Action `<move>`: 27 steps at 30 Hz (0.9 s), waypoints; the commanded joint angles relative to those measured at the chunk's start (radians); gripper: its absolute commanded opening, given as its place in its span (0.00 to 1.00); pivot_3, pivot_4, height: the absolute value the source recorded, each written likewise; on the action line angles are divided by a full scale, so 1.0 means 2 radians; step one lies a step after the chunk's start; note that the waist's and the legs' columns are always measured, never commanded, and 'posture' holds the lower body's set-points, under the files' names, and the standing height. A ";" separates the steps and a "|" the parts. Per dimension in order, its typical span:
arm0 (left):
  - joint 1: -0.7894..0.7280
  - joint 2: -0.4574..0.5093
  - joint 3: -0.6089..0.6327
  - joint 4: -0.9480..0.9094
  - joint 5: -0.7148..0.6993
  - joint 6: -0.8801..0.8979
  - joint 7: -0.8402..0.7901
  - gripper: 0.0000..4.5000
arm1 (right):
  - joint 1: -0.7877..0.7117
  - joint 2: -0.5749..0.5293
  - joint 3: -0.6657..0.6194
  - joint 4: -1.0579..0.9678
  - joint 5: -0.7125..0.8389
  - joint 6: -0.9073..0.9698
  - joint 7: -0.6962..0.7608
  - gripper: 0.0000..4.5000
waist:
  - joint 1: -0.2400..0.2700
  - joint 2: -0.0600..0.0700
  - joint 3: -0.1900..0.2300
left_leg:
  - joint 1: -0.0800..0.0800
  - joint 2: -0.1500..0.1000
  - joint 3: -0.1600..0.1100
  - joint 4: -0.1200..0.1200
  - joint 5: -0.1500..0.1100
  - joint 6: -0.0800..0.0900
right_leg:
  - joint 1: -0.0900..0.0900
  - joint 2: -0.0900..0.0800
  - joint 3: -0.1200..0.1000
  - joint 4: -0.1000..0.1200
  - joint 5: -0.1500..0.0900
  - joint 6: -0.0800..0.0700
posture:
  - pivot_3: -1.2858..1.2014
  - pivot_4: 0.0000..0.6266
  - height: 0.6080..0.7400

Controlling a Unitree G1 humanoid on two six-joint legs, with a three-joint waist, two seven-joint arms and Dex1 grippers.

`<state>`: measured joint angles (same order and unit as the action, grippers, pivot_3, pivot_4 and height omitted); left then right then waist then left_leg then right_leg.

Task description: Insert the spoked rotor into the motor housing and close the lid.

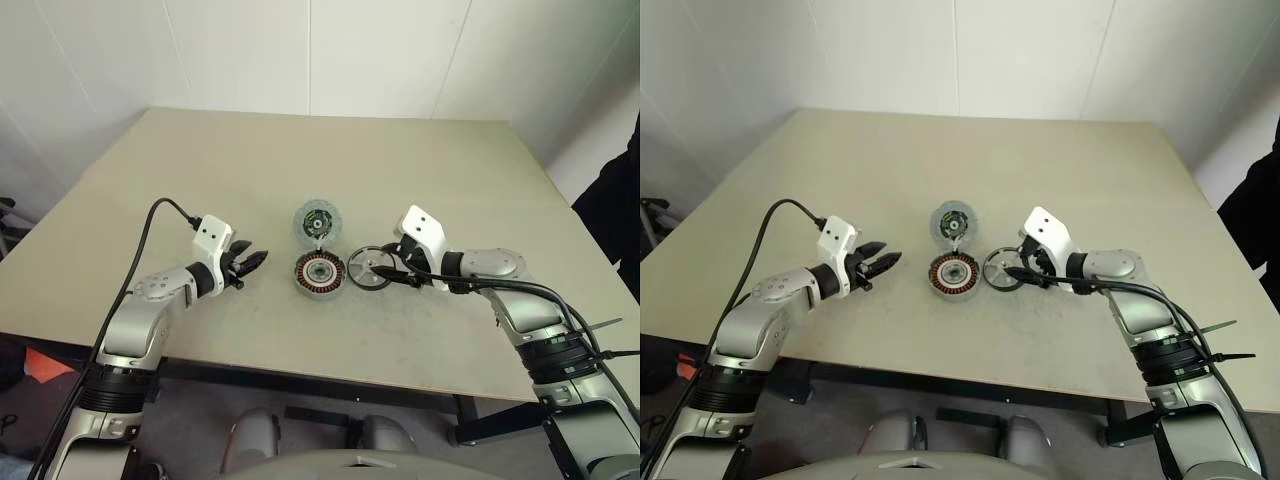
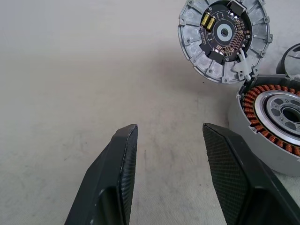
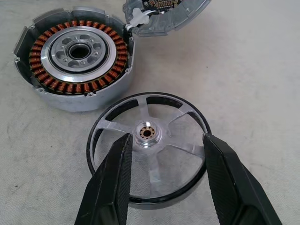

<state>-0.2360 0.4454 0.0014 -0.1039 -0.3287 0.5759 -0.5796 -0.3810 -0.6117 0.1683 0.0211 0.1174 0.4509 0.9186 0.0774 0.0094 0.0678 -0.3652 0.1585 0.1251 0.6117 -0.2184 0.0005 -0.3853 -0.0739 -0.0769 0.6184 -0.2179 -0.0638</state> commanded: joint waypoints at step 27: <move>-0.007 0.008 0.011 -0.015 0.001 -0.007 0.001 0.52 | 0.003 0.011 0.015 -0.024 0.002 -0.005 -0.001 0.56 | 0.000 0.000 0.000 | 0.000 0.000 0.000 0.000 0.000 0.000 | 0.000 0.000 0.000 0.000 0.000 0.000 | 0.52 0.00 1.00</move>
<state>-0.2360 0.4493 0.0014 -0.1039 -0.3286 0.5758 -0.5796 -0.3651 -0.5940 0.2077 -0.0166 0.1182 0.4532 0.9185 0.0773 0.0094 0.0678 -0.3652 0.1586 0.1250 0.6116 -0.2185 0.0004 -0.3853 -0.0739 -0.0768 0.6184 -0.2179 -0.0638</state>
